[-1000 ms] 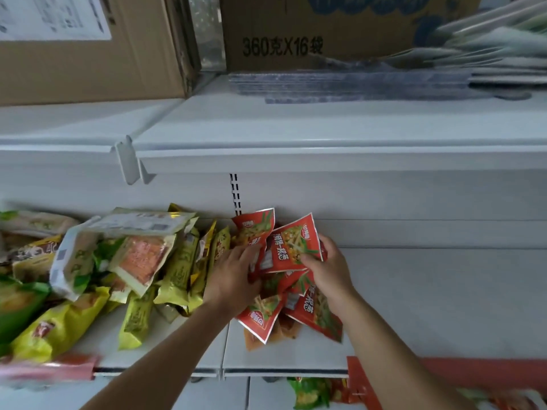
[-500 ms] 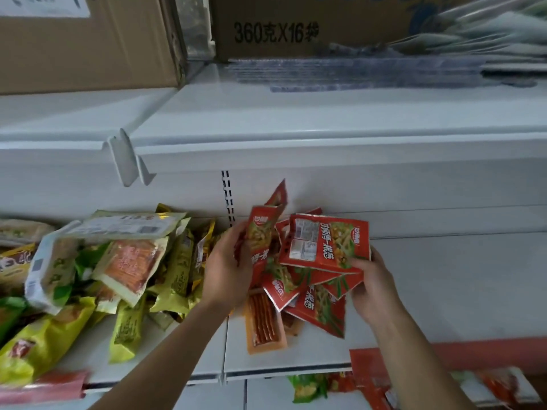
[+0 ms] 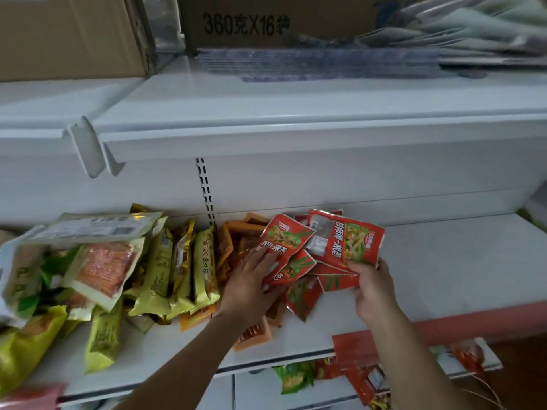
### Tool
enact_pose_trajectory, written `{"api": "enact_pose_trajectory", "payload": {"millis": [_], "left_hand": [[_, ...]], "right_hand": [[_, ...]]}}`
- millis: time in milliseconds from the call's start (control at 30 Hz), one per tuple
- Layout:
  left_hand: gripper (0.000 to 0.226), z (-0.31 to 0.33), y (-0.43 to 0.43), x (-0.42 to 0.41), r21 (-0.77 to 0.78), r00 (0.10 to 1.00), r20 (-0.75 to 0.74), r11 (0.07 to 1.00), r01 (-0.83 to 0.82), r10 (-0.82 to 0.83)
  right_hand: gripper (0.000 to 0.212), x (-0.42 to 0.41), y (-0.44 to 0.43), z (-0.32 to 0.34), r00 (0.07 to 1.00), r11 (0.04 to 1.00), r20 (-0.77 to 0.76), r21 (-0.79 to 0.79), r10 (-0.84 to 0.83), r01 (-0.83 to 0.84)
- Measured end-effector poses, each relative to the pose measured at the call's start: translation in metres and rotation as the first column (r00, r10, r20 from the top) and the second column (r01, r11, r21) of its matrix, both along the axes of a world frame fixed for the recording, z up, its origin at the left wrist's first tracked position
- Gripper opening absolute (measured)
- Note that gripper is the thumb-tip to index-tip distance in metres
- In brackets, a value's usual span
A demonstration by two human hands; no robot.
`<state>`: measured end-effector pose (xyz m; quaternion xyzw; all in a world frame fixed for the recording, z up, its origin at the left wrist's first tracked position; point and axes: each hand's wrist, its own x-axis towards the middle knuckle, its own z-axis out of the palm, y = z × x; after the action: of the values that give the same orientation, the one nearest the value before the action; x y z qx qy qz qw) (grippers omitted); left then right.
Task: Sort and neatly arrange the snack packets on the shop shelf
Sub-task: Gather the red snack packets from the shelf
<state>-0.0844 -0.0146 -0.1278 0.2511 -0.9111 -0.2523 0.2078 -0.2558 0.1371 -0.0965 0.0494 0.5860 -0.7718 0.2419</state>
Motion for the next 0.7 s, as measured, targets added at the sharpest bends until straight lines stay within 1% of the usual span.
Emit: {"api": "enact_pose_trajectory", "payload": {"millis": [100,167,267,367,467,533,600,633,700], "left_hand": [[0.064,0.005,0.000,0.002,0.066,0.998,-0.060,0.998,-0.006,0.010],[0.064,0.009,0.000,0.003,0.133,0.994,-0.108,0.991,-0.014,0.029],[0.067,0.015,0.001,0.004,0.216,0.984,-0.164,0.976,-0.032,0.068],[0.068,0.019,0.001,0.004,0.282,0.964,-0.234,0.958,-0.058,0.128],[0.067,0.025,0.001,0.005,0.356,0.938,-0.288,0.931,-0.082,0.193],[0.063,0.030,0.002,0.006,0.448,0.910,-0.321,0.889,-0.098,0.262],[0.056,0.039,0.003,0.004,0.514,0.873,-0.362,0.851,-0.106,0.328],[0.052,0.044,0.003,0.002,0.552,0.851,-0.388,0.829,-0.093,0.354],[0.045,0.052,0.005,-0.001,0.642,0.811,-0.440,0.766,-0.016,0.385]], "right_hand": [[0.032,0.002,0.007,-0.009,0.995,0.991,0.037,0.091,0.092,-0.095],[0.029,0.006,0.007,-0.014,0.989,0.980,0.043,0.139,0.140,-0.145],[0.030,0.013,0.003,-0.014,0.985,0.968,0.030,0.181,0.170,-0.173],[0.031,0.019,-0.004,-0.009,0.980,0.976,0.061,0.101,0.189,-0.194],[0.029,0.023,-0.012,-0.002,0.954,0.967,0.162,-0.059,0.253,-0.246],[0.029,0.028,-0.018,0.004,0.937,0.953,0.183,-0.119,0.298,-0.280],[0.032,0.033,-0.025,0.008,0.935,0.948,0.181,-0.152,0.304,-0.279],[0.035,0.035,-0.029,0.010,0.937,0.948,0.180,-0.166,0.299,-0.271],[0.038,0.038,-0.035,0.014,0.943,0.950,0.170,-0.177,0.286,-0.256]]}}
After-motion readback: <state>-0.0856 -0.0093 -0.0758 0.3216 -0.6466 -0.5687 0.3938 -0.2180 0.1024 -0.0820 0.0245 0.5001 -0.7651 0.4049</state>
